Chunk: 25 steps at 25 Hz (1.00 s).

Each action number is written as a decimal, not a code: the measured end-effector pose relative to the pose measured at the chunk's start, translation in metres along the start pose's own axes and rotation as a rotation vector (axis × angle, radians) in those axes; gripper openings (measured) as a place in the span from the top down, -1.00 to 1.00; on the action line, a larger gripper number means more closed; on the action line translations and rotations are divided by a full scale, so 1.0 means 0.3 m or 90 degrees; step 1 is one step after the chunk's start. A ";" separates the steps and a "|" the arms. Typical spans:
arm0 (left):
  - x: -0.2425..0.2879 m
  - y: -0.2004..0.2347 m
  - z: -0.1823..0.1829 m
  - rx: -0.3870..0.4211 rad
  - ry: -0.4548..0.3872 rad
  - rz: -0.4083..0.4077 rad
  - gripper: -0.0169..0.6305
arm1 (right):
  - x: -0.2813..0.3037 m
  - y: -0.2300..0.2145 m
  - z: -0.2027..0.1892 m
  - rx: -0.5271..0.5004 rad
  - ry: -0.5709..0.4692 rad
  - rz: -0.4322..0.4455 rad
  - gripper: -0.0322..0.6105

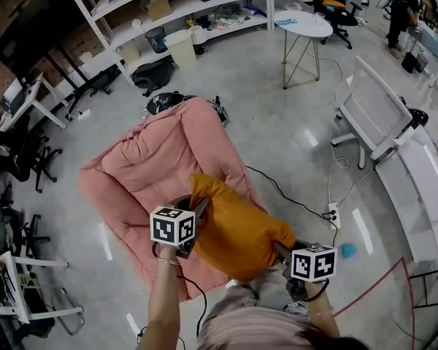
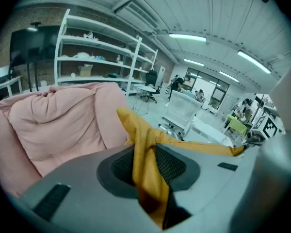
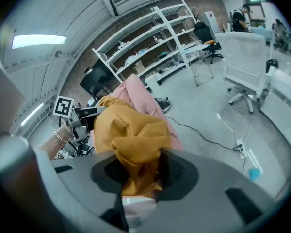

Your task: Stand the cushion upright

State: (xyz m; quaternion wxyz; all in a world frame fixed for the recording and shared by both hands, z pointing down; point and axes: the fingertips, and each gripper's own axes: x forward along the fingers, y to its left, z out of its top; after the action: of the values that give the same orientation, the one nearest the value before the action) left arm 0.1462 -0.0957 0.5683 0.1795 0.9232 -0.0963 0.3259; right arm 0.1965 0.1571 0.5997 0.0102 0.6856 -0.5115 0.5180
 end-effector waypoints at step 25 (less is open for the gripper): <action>-0.537 -0.020 -0.221 -0.070 -0.114 0.119 0.66 | -0.090 0.242 -0.105 -0.135 -0.046 -0.004 0.48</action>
State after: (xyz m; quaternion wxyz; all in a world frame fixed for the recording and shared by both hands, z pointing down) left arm -0.0136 -0.0544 0.5122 0.1892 0.9244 -0.2149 0.2520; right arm 0.1245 0.1583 0.5574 0.0656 0.7003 -0.5614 0.4361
